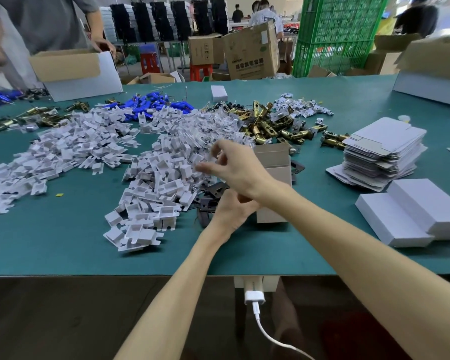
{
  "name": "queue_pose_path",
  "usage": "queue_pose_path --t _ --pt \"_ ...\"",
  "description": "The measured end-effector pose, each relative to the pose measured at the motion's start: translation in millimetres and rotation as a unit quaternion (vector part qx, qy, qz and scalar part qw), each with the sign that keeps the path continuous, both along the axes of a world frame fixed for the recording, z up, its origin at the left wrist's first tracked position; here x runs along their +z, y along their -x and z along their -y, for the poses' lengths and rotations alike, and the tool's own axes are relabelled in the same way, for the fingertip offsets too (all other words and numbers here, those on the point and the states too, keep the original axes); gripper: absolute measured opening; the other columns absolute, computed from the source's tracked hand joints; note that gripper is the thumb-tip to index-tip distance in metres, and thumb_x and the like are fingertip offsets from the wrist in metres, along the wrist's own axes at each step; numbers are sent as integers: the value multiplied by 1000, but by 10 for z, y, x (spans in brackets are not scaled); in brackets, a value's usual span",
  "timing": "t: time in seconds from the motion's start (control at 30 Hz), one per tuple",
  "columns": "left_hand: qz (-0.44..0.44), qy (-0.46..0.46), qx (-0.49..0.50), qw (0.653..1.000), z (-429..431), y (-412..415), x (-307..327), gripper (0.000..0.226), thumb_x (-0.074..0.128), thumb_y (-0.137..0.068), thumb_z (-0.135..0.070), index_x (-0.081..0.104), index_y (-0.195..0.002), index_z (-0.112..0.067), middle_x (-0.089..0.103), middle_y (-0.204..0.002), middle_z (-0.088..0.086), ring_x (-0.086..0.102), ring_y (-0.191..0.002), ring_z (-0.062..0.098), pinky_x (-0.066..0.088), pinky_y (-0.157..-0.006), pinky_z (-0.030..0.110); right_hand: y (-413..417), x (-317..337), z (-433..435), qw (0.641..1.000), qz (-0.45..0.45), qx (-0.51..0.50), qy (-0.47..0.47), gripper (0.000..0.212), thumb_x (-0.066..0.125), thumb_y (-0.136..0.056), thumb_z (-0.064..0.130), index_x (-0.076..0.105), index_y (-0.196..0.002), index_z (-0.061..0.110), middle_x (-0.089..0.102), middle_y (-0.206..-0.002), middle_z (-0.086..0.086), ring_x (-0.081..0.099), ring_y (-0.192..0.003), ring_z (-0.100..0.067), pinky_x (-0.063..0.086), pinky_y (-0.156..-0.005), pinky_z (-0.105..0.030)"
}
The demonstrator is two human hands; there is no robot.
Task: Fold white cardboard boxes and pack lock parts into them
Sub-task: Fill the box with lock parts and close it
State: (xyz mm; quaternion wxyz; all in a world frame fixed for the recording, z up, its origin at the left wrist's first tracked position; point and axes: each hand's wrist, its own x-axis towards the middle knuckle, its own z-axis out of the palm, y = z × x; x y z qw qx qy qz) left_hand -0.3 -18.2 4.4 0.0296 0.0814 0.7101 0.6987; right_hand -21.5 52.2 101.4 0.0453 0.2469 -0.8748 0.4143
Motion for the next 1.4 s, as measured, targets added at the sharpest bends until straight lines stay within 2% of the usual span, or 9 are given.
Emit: queue_pose_path --t 0.1,0.23,0.3,0.4,0.5,0.93,1.17,1.27,1.4 --pt "4 -10 6 1000 -11 22 -9 21 79 -92 -15 73 -112 -19 80 -108 -6 74 -104 10 57 -89 24 61 160 -287 999 -19 -38 10 32 72 -89 45 64 -91 15 68 -82 5 63 -72 -4 46 -61 -18" --pt "-8 -24 0 1000 -27 35 -16 25 82 -88 -19 74 -112 -15 80 -110 -3 75 -105 14 59 -91 26 152 324 -670 993 -57 -98 -17 38 66 -96 43 74 -86 7 71 -75 -8 61 -64 -14 48 -60 -24" --pt "-12 -25 0 1000 -21 27 -3 25 82 -88 -19 74 -112 -17 79 -111 -3 74 -106 14 58 -90 25 182 368 -824 992 -57 -112 -28 35 67 -96 40 75 -86 7 69 -68 -3 63 -59 -11 48 -55 -14" --pt "-10 -34 -3 999 -21 21 -4 25 81 -89 -20 74 -113 -18 79 -112 -4 74 -107 13 57 -88 22 195 360 -988 986 -74 -127 -82 33 68 -96 39 74 -83 9 63 -62 3 59 -55 -10 46 -57 -27" --pt "-10 -34 -3 999 -22 22 -8 25 80 -90 -18 73 -114 -17 79 -112 -4 74 -107 13 57 -87 21 195 311 -1076 978 -103 -146 -112 31 69 -96 38 75 -83 11 58 -58 5 52 -53 -9 35 -54 -25" --pt "-17 -16 -1 1000 -18 29 -16 35 82 -89 -17 71 -121 -8 79 -115 1 74 -109 16 58 -94 26 181 147 -1075 953 -147 -142 -222 14 78 -89 23 74 -94 11 59 -100 -6 54 -103 -27 47 -90 -39" --pt "-10 -10 1 1000 -23 27 -20 35 84 -88 -19 72 -119 -8 79 -113 0 74 -108 15 57 -92 24 41 176 -639 947 -228 -100 -202 17 66 -97 22 70 -109 10 63 -111 -8 53 -109 -26 40 -97 -36" --pt "-23 21 11 999 -18 16 -10 19 83 -88 -13 74 -105 -13 79 -102 -6 72 -95 8 53 -84 17 -22 86 -311 935 -254 -58 -241 18 62 -99 20 69 -113 11 64 -113 -6 52 -111 -25 37 -102 -36" --pt "-32 87 39 995 0 -4 -12 25 67 -94 3 59 -93 -21 60 -89 -6 51 -75 -1 43 -67 9 -20 -49 128 912 -234 -9 -337 12 60 -95 2 64 -91 12 57 -91 1 54 -94 -23 42 -95 -36"
